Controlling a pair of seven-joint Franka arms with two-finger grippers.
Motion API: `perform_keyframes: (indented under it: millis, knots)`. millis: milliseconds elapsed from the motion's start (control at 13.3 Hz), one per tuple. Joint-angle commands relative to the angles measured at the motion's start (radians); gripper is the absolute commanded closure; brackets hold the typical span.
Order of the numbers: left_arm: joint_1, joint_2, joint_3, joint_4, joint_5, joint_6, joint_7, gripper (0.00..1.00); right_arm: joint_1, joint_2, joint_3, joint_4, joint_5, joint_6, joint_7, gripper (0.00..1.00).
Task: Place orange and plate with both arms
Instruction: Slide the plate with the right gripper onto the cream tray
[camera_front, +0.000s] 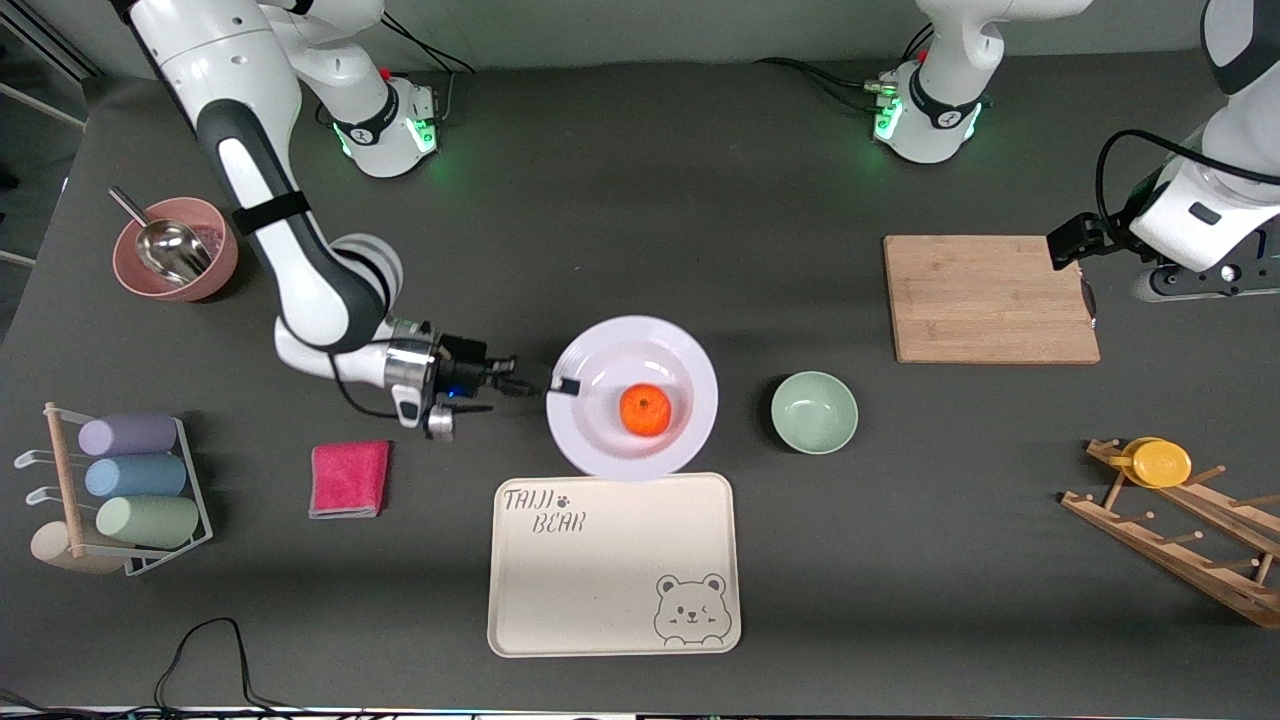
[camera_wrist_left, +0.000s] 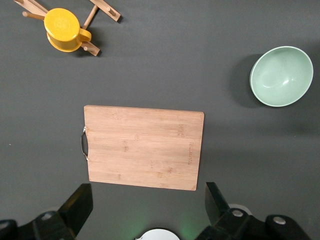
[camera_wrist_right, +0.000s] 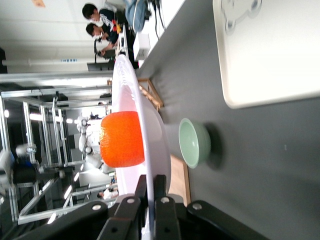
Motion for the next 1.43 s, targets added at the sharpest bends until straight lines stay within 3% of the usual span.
perform_keyframes:
  millis: [0,451,827,1053,1354]
  knots:
    - [-0.015,0.012,0.006,0.03,0.014,-0.052,-0.008,0.0,0.001,0.138,-0.008,0.259,-0.122,-0.004,0.168,1.0]
    - [-0.013,0.012,0.006,0.027,-0.001,-0.052,-0.011,0.0,-0.002,0.353,-0.028,0.547,-0.129,-0.004,0.186,1.0]
    - [-0.008,0.023,0.008,0.023,-0.001,-0.046,-0.01,0.0,-0.02,0.51,-0.036,0.695,-0.138,-0.003,0.184,1.0]
    - [-0.007,0.032,0.009,0.021,-0.001,-0.045,-0.01,0.0,-0.019,0.611,-0.085,0.79,-0.141,-0.001,0.178,1.0]
    - [-0.008,0.035,0.009,0.023,-0.001,-0.043,-0.011,0.0,-0.011,0.683,-0.086,0.847,-0.182,0.068,0.169,1.0]
